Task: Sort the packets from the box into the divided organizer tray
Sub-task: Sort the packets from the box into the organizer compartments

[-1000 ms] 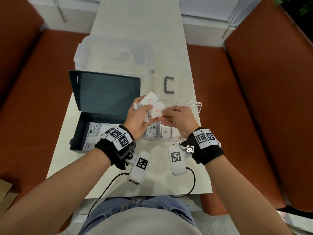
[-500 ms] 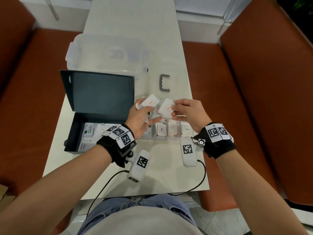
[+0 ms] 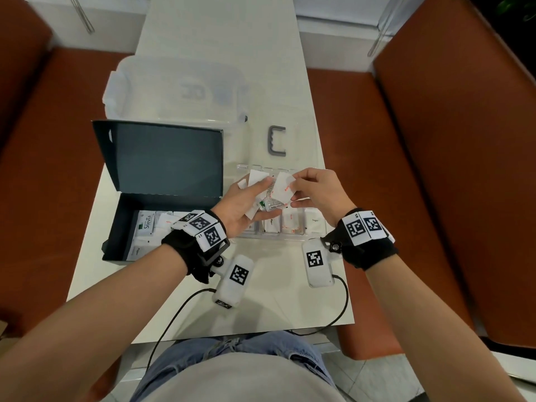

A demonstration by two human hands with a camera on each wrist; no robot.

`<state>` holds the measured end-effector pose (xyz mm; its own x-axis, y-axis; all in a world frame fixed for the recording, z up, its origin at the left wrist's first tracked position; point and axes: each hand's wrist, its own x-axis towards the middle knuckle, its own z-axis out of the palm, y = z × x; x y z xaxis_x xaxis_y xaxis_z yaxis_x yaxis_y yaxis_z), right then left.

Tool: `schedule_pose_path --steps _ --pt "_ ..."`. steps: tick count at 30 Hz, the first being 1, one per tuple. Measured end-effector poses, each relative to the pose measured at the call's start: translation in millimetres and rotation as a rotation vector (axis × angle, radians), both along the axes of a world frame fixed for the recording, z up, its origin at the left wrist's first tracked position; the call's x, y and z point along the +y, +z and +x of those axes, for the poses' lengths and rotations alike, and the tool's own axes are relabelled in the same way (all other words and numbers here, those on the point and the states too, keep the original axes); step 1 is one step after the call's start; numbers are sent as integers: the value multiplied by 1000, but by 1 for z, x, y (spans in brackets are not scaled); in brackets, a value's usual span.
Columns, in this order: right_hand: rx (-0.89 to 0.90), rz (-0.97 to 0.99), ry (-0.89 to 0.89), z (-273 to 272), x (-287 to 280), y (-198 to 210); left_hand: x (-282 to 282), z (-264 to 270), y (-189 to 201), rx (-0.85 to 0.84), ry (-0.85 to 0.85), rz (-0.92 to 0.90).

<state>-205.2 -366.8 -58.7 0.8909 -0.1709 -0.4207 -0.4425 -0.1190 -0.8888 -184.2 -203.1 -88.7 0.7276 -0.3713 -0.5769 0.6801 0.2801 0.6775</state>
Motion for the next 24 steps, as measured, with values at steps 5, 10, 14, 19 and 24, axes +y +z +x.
schedule_pose_path --steps 5,10,14,19,24 --pt "-45 111 -37 4 -8 6 9 0 -6 -132 -6 174" --pt "12 177 72 5 0 7 9 -2 -13 -296 -28 312" --pt "75 223 51 8 5 4 7 -4 -13 -408 -22 357" --pt "153 160 113 11 8 5 4 -3 -12 -477 -66 379" --pt "160 168 82 14 8 5 8 -1 -10 -394 -156 331"
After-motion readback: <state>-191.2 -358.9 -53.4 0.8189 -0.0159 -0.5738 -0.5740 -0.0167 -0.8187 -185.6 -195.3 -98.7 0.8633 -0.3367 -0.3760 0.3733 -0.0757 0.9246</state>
